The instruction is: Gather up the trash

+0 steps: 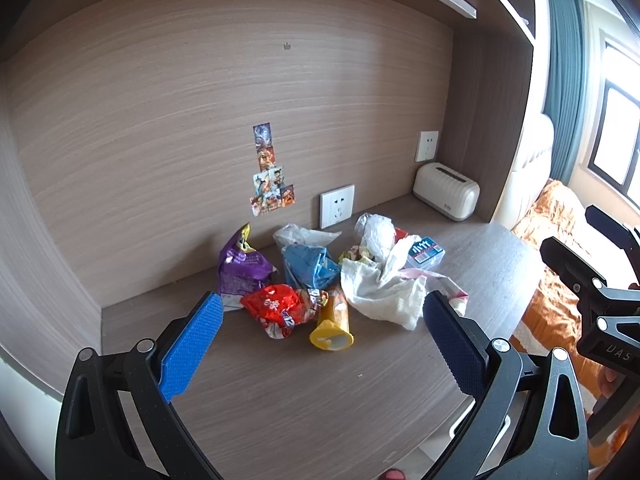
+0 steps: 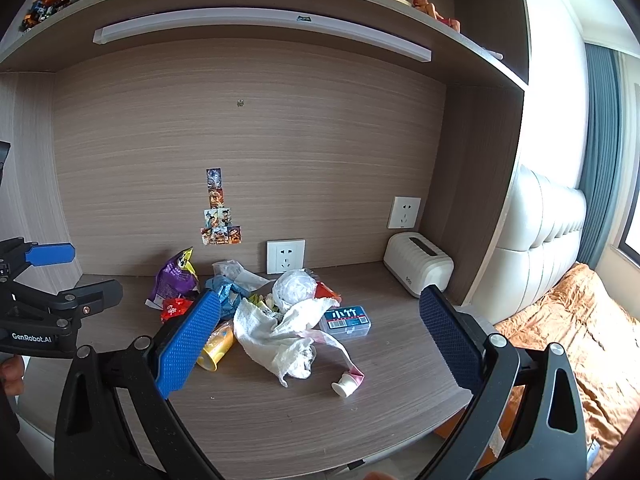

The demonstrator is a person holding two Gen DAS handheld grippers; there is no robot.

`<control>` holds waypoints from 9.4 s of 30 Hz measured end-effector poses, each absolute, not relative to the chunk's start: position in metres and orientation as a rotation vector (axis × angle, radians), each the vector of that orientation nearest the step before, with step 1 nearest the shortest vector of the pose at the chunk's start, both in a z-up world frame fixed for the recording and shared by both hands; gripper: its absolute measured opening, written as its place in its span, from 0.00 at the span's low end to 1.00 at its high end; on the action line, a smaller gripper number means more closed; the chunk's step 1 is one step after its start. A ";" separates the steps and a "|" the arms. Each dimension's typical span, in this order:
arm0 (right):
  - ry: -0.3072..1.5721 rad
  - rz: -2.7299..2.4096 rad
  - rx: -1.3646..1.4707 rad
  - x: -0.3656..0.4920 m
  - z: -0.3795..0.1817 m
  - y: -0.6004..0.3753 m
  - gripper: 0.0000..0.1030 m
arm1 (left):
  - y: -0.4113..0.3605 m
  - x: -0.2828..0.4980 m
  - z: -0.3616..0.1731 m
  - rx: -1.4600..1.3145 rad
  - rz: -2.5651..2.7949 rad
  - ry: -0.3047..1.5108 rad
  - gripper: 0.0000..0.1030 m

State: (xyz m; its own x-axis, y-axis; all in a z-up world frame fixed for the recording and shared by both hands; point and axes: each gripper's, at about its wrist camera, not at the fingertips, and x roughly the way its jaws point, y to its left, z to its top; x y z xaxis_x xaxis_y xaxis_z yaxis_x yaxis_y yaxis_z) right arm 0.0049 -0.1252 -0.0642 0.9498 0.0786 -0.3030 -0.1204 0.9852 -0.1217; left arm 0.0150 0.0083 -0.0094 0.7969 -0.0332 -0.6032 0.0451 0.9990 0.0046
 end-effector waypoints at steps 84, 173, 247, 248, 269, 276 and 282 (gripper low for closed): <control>0.685 0.050 0.073 0.153 -0.212 -0.191 0.29 | -0.022 0.132 -0.172 0.217 -0.211 0.806 0.52; 0.510 -0.149 0.194 -0.003 -0.229 -0.370 0.97 | -0.300 0.053 -0.184 0.240 -0.681 0.784 0.95; 0.496 0.231 0.190 0.091 -0.085 -0.232 0.10 | -0.091 0.112 -0.099 0.091 -0.465 0.725 0.59; 0.493 0.218 0.192 0.086 -0.086 -0.238 0.10 | -0.099 0.111 -0.098 0.097 -0.479 0.726 0.59; 0.564 -0.123 0.381 -0.038 -0.173 -0.397 0.10 | -0.306 0.056 -0.156 0.318 -0.916 0.832 0.59; 0.624 -0.223 0.435 -0.060 -0.229 -0.428 0.12 | -0.358 0.035 -0.212 0.400 -1.049 0.928 0.59; 0.703 -0.295 0.505 -0.063 -0.300 -0.458 0.12 | -0.393 0.026 -0.284 0.474 -1.127 1.025 0.59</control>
State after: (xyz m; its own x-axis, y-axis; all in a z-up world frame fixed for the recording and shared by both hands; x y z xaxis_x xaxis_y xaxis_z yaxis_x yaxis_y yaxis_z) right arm -0.0633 -0.4577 -0.3001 0.7289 -0.0900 -0.6787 0.4210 0.8407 0.3406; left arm 0.0258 -0.3926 -0.2838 0.0656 -0.5105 -0.8574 0.9018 0.3981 -0.1680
